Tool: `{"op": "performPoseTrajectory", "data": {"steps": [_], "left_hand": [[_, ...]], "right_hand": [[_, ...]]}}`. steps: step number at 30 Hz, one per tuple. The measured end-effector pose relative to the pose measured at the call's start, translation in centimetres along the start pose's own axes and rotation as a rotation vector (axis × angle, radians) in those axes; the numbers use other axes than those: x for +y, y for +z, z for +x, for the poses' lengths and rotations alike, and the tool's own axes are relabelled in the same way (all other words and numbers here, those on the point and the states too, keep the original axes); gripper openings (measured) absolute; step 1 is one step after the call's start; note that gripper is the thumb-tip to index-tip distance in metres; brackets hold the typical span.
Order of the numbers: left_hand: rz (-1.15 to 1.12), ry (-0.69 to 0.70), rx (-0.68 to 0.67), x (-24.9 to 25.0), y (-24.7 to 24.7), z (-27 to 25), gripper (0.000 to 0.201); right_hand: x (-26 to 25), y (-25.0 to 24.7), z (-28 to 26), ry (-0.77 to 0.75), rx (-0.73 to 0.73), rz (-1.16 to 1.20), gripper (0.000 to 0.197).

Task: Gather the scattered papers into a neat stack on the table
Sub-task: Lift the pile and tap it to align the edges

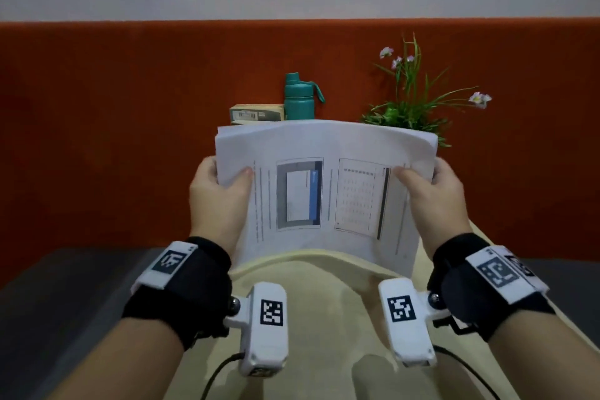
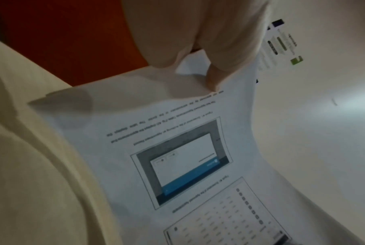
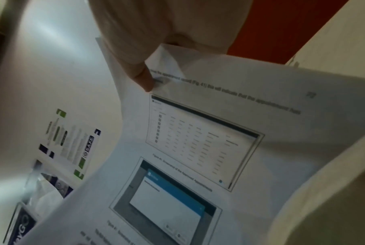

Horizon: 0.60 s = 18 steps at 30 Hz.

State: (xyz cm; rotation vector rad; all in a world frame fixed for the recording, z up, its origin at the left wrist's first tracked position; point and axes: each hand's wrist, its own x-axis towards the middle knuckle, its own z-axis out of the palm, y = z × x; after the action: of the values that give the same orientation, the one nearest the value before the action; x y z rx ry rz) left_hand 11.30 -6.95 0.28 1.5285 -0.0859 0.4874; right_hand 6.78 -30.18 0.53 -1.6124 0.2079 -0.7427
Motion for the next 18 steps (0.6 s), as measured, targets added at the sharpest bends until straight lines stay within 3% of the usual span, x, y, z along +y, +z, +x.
{"op": "performPoseTrajectory", "data": {"steps": [3, 6, 8, 11, 16, 18], "left_hand": [[-0.013, -0.072, 0.01, -1.1, -0.1, -0.3, 0.03], [-0.006, -0.159, -0.008, -2.1, -0.4, -0.7, 0.017], [-0.029, -0.134, -0.022, -2.0, -0.5, -0.6, 0.017], [-0.09, -0.127, -0.047, -2.0, -0.4, -0.9, 0.017], [-0.009, -0.166, -0.122, -2.1, -0.5, -1.1, 0.019], [0.075, -0.065, -0.166, -0.2, -0.5, -0.4, 0.021]], "right_hand": [[0.6, -0.2, -0.3, 0.051, 0.049, -0.025, 0.007], [1.4, -0.2, -0.6, 0.129, 0.04, -0.027, 0.011], [1.3, -0.5, -0.2, 0.133, 0.039, -0.018, 0.018], [1.0, -0.6, -0.1, 0.125, 0.05, 0.021, 0.009], [1.5, -1.1, -0.6, 0.183, 0.067, -0.062, 0.01], [0.0, -1.8, -0.2, 0.069, 0.176, -0.205, 0.05]]}}
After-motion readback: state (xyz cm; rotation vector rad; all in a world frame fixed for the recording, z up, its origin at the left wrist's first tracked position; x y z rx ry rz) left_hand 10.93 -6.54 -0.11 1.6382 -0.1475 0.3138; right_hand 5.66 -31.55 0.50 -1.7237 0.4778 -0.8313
